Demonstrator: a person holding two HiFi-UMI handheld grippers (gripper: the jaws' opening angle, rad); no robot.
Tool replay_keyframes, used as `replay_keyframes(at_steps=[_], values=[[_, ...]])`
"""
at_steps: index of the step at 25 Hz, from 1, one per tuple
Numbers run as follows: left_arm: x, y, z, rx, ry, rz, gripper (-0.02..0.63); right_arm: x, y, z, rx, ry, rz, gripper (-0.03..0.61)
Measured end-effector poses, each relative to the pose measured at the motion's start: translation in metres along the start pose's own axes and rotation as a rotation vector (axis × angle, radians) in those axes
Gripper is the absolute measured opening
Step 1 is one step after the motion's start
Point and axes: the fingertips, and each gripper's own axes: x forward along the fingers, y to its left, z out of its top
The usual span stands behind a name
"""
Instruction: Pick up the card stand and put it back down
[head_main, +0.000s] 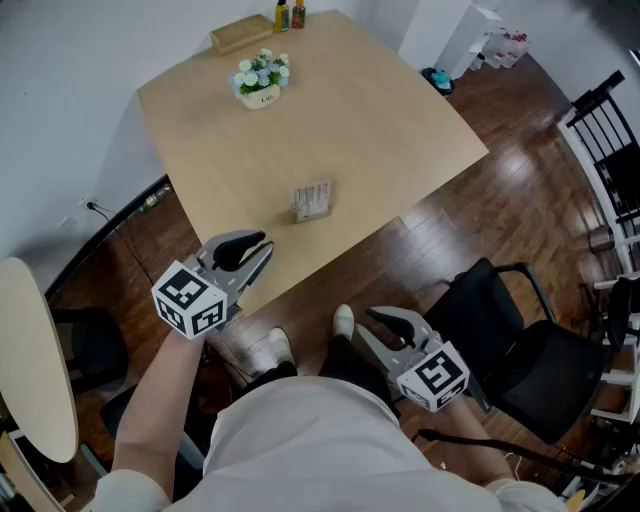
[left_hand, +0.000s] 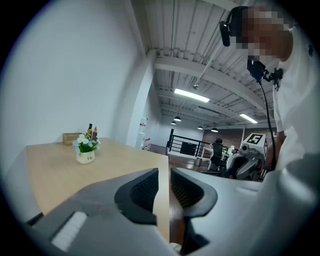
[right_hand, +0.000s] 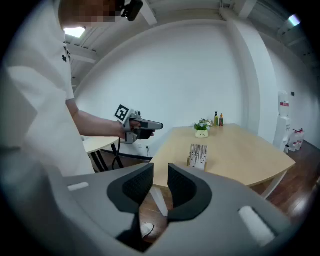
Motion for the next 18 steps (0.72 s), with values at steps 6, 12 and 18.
replay_keyframes(at_steps=[6,12,18], values=[[0.078,0.047,0.002,0.064,0.109,0.008,0.106,-0.002,-0.049,0.006,-0.027,0.003,0.036,0.095],[0.133,0.09,-0.011,0.086,0.247,-0.007,0.127,-0.018,-0.086,-0.005,0.001,0.018,0.021,0.095],[0.16,0.104,-0.035,0.078,0.348,-0.075,0.147,-0.033,-0.103,-0.018,0.05,0.041,-0.021,0.095]])
